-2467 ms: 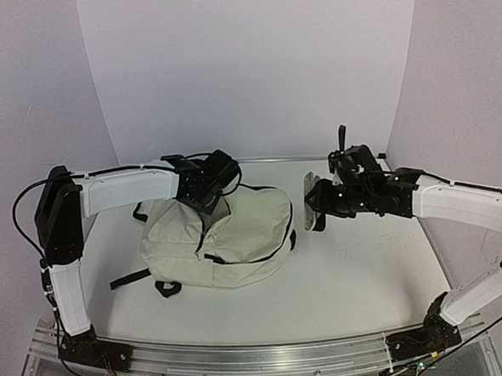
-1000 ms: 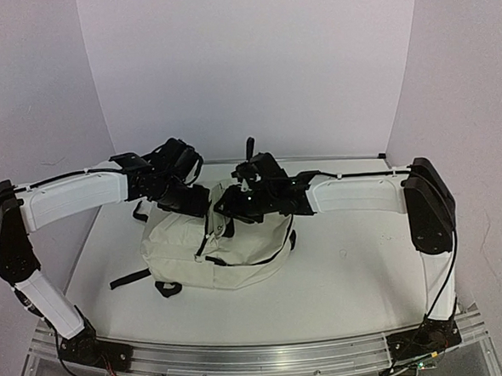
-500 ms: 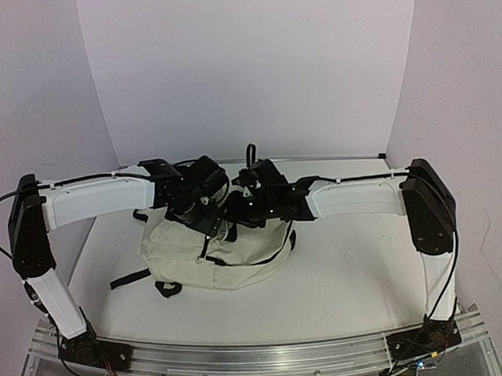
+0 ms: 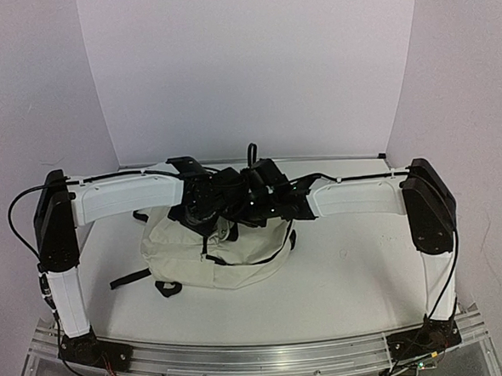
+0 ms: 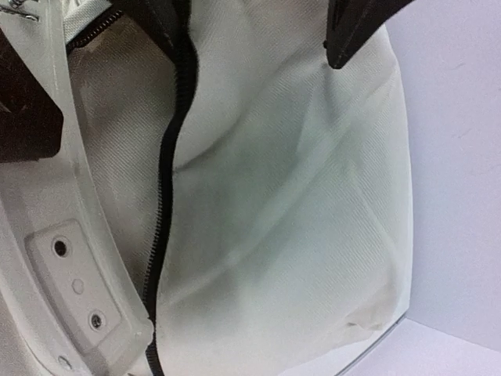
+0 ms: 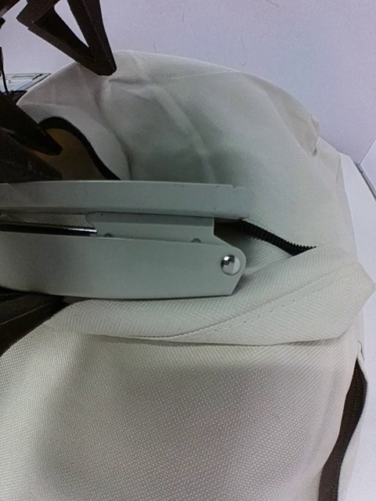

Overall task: Pack the student bag
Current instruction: Place the stationery in the student bag.

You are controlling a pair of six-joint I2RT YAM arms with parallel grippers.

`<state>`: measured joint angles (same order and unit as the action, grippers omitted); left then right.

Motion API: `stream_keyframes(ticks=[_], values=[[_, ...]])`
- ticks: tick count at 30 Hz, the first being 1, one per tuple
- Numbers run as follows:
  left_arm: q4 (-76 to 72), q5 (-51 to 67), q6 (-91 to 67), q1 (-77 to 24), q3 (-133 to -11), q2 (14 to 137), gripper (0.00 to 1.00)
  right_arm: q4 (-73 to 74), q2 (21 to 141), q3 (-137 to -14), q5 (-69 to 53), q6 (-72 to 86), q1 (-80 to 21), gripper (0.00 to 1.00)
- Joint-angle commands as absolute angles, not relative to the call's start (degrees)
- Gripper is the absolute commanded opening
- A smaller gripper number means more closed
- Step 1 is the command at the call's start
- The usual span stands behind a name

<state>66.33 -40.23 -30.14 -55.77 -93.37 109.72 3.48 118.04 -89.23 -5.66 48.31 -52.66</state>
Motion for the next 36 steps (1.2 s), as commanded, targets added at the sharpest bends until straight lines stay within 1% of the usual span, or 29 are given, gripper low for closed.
stream_keyframes(ticks=[1, 6, 10, 14, 18, 23, 26, 31, 36], values=[[71.79, -48.64, -34.52, -56.56, -95.84, 109.23, 0.42, 4.92, 117.61, -90.1, -2.35, 48.59, -52.33, 0.21], [67.63, -47.96, -34.56, -56.51, -94.76, 106.55, 0.14, 4.92, 117.97, -90.71, -3.81, 48.43, -52.35, 0.21], [62.91, -47.96, -34.87, -56.51, -92.01, 103.68, 0.01, 4.9, 118.09, -90.67, -5.89, 49.04, -52.35, 0.21], [56.65, -46.85, -34.98, -56.13, -89.92, 100.1, 0.0, 4.92, 118.19, -90.99, -8.55, 48.62, -52.35, 0.21], [46.09, -39.8, -32.84, -54.42, -85.3, 95.51, 0.0, 4.92, 117.75, -90.87, -12.01, 48.02, -52.33, 0.19], [38.86, -34.84, -30.57, -52.95, -80.48, 91.14, 0.0, 5.69, 117.6, -90.89, -15.8, 46.52, -52.38, 0.19], [35.93, -34.64, -30.34, -52.76, -78.14, 89.14, 0.0, 6.7, 118.19, -92.53, -18.97, 45.21, -52.63, 0.18], [29.5, -30.76, -27.27, -52.73, -73.88, 85.97, 0.0, 8.19, 118.3, -93.92, -18.11, 44.54, -52.98, 0.19], [26.99, -26.67, -25.7, -52.71, -70.63, 82.79, 0.0, 8.35, 122.32, -100.92, -17.15, 45.0, -52.81, 0.19]])
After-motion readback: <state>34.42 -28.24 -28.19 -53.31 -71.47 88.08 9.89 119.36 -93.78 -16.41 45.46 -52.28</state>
